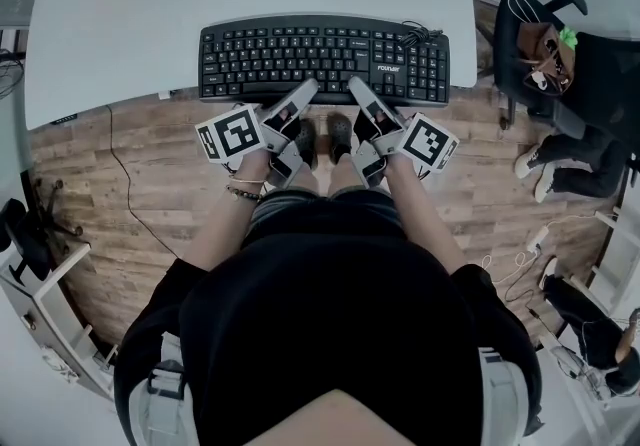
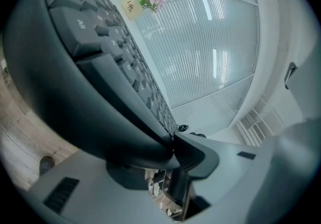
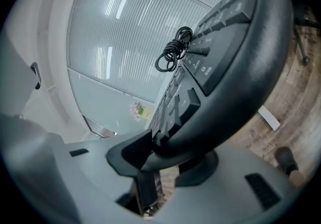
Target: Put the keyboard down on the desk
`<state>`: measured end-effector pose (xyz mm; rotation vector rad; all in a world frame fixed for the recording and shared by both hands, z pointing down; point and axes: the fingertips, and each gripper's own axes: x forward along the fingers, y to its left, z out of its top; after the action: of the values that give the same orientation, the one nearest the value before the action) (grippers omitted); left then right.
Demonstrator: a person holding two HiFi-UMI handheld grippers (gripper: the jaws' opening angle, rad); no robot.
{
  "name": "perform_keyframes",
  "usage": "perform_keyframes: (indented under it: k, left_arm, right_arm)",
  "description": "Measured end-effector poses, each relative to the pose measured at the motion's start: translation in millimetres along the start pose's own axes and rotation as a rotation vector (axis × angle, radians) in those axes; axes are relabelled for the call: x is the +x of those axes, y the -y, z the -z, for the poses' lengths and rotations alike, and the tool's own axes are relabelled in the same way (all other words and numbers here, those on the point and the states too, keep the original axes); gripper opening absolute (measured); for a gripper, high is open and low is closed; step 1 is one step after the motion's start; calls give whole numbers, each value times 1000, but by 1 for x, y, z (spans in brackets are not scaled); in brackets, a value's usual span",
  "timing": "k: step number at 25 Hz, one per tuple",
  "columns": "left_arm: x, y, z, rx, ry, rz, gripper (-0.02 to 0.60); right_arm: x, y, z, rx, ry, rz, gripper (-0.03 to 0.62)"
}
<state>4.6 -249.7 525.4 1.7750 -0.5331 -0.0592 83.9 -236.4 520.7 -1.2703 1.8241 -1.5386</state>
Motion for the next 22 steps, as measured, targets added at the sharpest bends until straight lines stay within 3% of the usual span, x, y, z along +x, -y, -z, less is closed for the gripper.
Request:
perform_keyframes:
  k: [9,22]
  left_arm:
    - [1,-8,4,-24,-9,-8,158]
    - [4,-10,2,1,-10,-8,166]
  right_arm:
    - [1,9,4,21,-9,8,156]
    - [3,12,4,23,-23,23,163]
